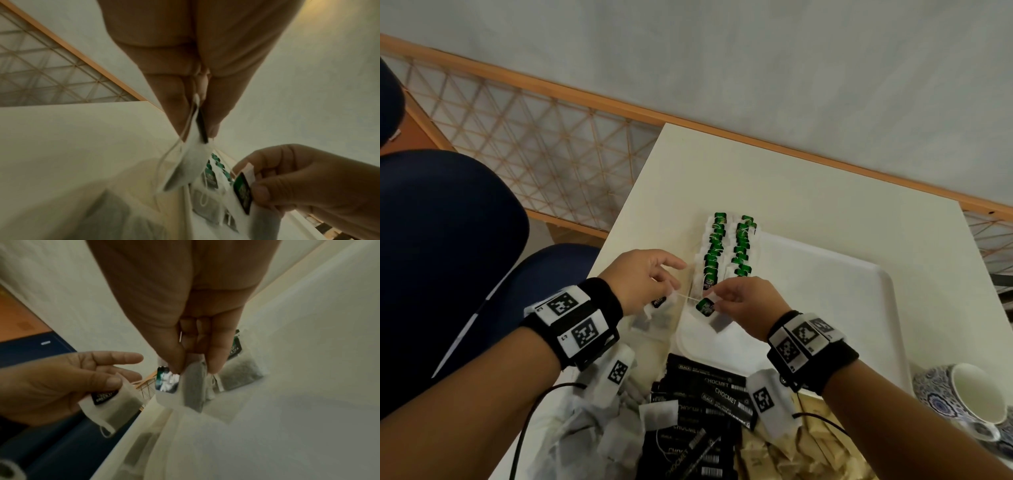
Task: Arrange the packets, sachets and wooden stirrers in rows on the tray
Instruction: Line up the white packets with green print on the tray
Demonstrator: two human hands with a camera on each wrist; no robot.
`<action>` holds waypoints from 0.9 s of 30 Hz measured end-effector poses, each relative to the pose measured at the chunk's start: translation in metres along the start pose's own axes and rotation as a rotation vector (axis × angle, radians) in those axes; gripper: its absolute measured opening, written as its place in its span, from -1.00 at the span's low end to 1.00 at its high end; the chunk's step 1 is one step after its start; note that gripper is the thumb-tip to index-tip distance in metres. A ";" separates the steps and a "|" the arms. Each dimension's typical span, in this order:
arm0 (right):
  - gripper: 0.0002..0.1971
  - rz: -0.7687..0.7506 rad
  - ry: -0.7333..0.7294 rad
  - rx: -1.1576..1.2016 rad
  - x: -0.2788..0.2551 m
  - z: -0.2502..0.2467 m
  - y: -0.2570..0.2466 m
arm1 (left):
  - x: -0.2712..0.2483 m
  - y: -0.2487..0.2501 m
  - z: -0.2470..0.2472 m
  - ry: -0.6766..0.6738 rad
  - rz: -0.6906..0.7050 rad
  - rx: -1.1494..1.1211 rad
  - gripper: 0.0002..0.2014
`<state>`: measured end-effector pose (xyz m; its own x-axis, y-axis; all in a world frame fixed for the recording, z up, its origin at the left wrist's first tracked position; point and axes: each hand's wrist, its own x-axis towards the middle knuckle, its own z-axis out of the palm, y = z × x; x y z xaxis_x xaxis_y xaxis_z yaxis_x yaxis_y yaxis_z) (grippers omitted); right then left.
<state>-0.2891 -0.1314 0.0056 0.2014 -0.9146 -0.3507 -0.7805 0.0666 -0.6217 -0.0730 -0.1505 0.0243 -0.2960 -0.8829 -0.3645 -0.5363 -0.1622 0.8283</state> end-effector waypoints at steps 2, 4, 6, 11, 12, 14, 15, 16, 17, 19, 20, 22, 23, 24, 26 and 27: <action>-0.81 0.015 -0.001 -0.078 0.001 0.002 0.001 | -0.002 -0.001 -0.007 0.032 -0.002 0.046 -0.62; -0.80 0.031 0.016 -0.129 0.002 0.003 0.004 | -0.003 -0.002 -0.017 0.097 -0.014 0.069 -0.60; -0.80 0.035 0.055 -0.100 0.003 0.002 0.006 | -0.003 -0.004 -0.027 0.175 -0.031 0.067 -0.59; -0.74 0.057 0.066 0.211 0.009 0.007 0.004 | -0.004 -0.006 -0.037 0.219 -0.046 0.064 -0.63; -0.72 0.070 0.065 0.252 0.011 0.009 0.003 | -0.004 -0.006 -0.035 0.204 -0.046 0.064 -0.64; -0.68 0.088 0.075 0.283 0.014 0.013 0.002 | -0.004 -0.006 -0.029 0.168 -0.039 0.064 -0.64; -0.68 0.092 0.085 0.274 0.015 0.014 0.003 | -0.004 -0.005 -0.025 0.149 -0.032 0.067 -0.64; -0.67 0.094 0.098 0.254 0.016 0.014 0.003 | -0.003 -0.005 -0.021 0.130 -0.024 0.069 -0.63; -0.66 0.086 0.119 0.233 0.016 0.014 0.004 | -0.003 -0.004 -0.017 0.113 -0.013 0.072 -0.63; -0.66 0.040 0.188 0.159 0.014 0.012 0.005 | -0.001 -0.001 -0.011 0.085 0.007 0.087 -0.62; -0.69 0.003 0.227 0.117 0.012 0.011 0.005 | -0.001 0.001 -0.008 0.072 0.015 0.095 -0.61; -0.83 -0.073 0.231 0.063 0.007 0.007 0.003 | 0.001 0.004 -0.005 0.053 0.027 0.105 -0.61; -0.87 -0.109 0.161 0.029 0.005 0.007 0.002 | 0.001 0.005 -0.004 0.048 0.031 0.107 -0.60; -0.86 -0.147 0.056 -0.022 0.002 0.007 0.001 | 0.002 0.007 -0.002 0.045 0.036 0.106 -0.60; -0.81 -0.233 -0.117 -0.140 -0.002 0.013 0.002 | 0.002 0.009 -0.001 0.043 0.044 0.101 -0.59; -0.79 -0.274 -0.128 -0.173 -0.003 0.016 0.003 | 0.002 0.010 0.000 0.042 0.046 0.100 -0.59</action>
<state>-0.2821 -0.1221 -0.0066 0.4811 -0.8310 -0.2792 -0.7740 -0.2531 -0.5804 -0.0789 -0.1546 0.0322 -0.2901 -0.9064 -0.3070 -0.5997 -0.0778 0.7965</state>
